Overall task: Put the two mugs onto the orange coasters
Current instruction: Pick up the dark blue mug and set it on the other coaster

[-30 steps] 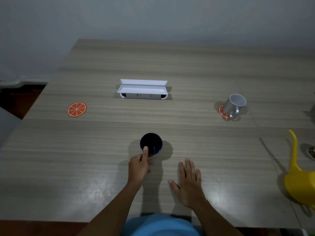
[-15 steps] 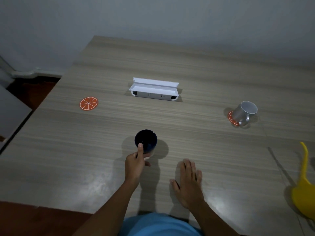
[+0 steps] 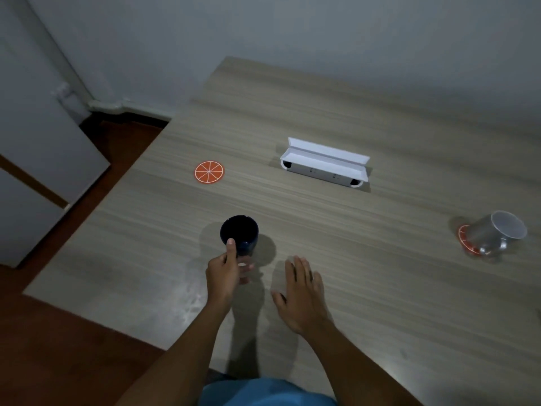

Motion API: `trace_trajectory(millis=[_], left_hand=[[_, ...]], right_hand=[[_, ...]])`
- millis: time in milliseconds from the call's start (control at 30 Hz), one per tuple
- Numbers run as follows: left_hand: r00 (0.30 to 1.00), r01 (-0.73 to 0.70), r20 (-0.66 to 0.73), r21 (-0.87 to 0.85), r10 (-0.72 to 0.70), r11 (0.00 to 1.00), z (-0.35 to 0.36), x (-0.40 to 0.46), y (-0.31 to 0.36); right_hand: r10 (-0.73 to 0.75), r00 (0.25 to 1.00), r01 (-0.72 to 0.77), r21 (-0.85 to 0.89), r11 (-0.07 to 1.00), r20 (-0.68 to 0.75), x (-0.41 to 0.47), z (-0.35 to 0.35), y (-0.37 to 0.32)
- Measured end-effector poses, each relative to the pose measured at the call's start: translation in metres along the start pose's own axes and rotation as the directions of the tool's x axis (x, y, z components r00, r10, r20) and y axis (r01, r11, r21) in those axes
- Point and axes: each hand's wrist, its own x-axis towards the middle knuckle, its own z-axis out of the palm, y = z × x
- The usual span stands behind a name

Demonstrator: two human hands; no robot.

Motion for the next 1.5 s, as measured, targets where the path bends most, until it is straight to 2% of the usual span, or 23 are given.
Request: trace_trajectory(millis=[200,433,633,800,1033,1500], left_hand=[[0.997,-0.006,-0.081,-0.016,0.005,1.000,-0.034,0.051,0.022],[0.993,-0.047,-0.106,-0.005,0.047,0.999,-0.054,0.126,0.061],[0.991,-0.088,-0.106,-0.036,0.084,0.995,-0.052,0.179,0.096],[0.988,-0.123,-0.098,-0.028,0.120,0.992,-0.041,0.211,0.112],[0.985,-0.144,-0.093,0.008,0.144,0.990,-0.021,0.237,0.129],[0.990,-0.101,-0.095,-0.007,0.100,0.995,-0.013,0.249,0.128]], right_hand=[[-0.038,0.999,0.038,-0.010,0.999,0.024,0.046,-0.001,-0.045],[-0.039,0.998,0.037,-0.043,0.998,-0.052,0.110,0.002,-0.082],[0.006,0.992,-0.007,-0.010,1.000,-0.126,0.129,0.023,-0.086],[0.012,0.991,-0.013,-0.002,1.000,-0.131,0.135,0.026,-0.083],[0.025,0.992,-0.023,0.016,1.000,-0.121,0.135,0.028,-0.082],[0.026,0.990,-0.025,0.007,1.000,-0.135,0.137,0.028,-0.081]])
